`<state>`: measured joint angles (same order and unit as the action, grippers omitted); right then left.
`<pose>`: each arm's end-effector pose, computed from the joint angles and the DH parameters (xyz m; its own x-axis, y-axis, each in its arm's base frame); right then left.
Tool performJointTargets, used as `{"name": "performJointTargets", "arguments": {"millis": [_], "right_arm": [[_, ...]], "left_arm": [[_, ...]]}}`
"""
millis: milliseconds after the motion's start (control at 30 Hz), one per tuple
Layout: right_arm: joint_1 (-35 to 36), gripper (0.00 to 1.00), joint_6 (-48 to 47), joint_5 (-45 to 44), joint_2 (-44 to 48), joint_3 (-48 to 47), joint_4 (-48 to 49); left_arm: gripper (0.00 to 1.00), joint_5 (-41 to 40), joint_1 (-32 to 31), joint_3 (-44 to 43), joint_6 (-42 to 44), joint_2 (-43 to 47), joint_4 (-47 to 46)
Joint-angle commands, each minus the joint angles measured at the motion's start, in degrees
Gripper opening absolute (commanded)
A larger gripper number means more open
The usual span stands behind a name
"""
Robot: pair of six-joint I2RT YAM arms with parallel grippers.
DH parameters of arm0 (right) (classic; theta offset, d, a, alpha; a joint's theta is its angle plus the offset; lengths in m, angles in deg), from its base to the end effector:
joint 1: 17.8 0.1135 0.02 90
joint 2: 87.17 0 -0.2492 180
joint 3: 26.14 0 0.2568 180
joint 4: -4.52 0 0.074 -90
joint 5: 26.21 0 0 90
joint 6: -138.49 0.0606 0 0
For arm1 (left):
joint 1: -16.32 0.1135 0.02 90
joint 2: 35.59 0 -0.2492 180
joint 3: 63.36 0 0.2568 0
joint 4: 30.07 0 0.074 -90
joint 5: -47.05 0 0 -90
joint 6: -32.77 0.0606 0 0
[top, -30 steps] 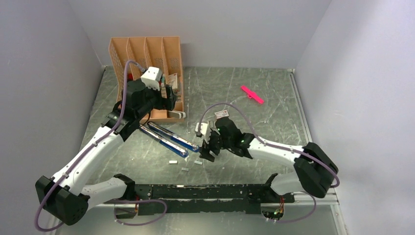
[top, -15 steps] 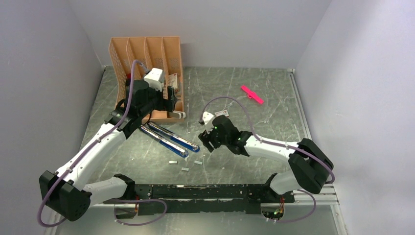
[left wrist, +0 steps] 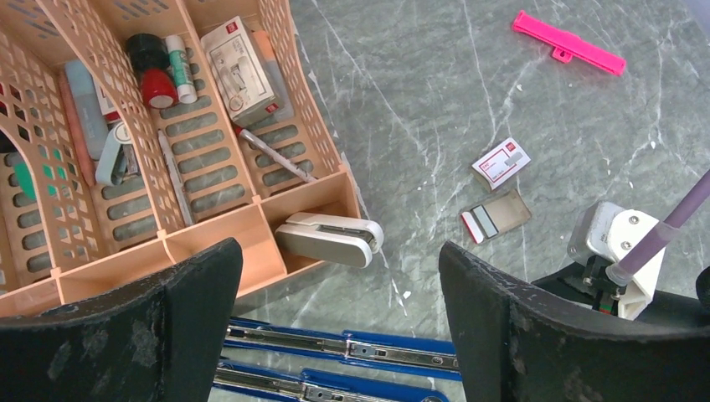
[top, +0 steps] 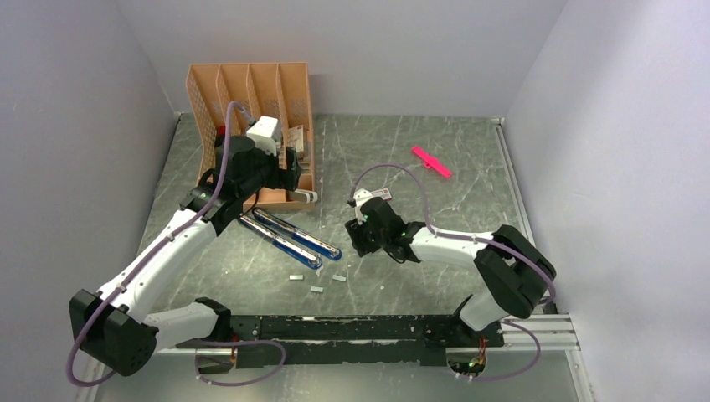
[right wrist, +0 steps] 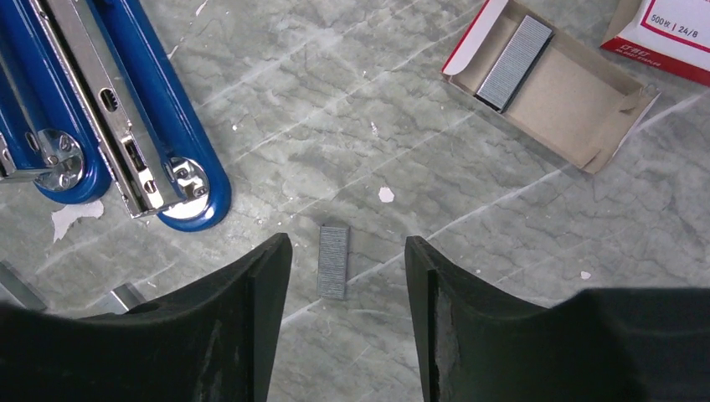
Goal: Load the staples into the stapler
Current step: Pick up the staple from the center of the board.
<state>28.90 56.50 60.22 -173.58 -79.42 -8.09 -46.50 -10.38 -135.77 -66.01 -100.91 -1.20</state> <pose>0.2176 0.2254 0.1255 -0.5834 -0.4163 -0.6973 -0.6213 0.7818 0.0531 0.2658 -0.1295 0.3217 -0.3882 0.0247 -0.9212 0.3418 0.9322 -0.1190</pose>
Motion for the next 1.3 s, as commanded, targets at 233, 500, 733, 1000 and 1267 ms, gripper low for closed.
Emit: {"name": "performJointTargets", "arguments": {"millis": [233,500,733,1000,1267], "right_arm": [[-0.3,0.48,1.0,1.4,-1.9,-1.4,-2.0],[-0.3,0.41,1.2,1.4,-3.5,-1.9,-3.9],[-0.2,0.3,2.0,1.1,-5.5,-3.2,-5.3],[-0.1,0.11,0.9,-1.9,-1.2,-3.5,-6.3],[4.1,0.1,-5.4,2.5,5.9,-5.2,1.0]], "left_arm": [[0.9,2.7,1.1,-1.0,0.1,0.1,-0.2],[0.9,2.9,1.2,-0.8,0.1,0.3,-0.2],[0.89,2.8,1.2,-0.7,0.0,0.5,-0.2],[0.89,3.1,1.8,-0.5,-0.5,1.2,-0.7],[0.89,3.3,4.2,-1.5,-1.5,0.4,1.1]]}}
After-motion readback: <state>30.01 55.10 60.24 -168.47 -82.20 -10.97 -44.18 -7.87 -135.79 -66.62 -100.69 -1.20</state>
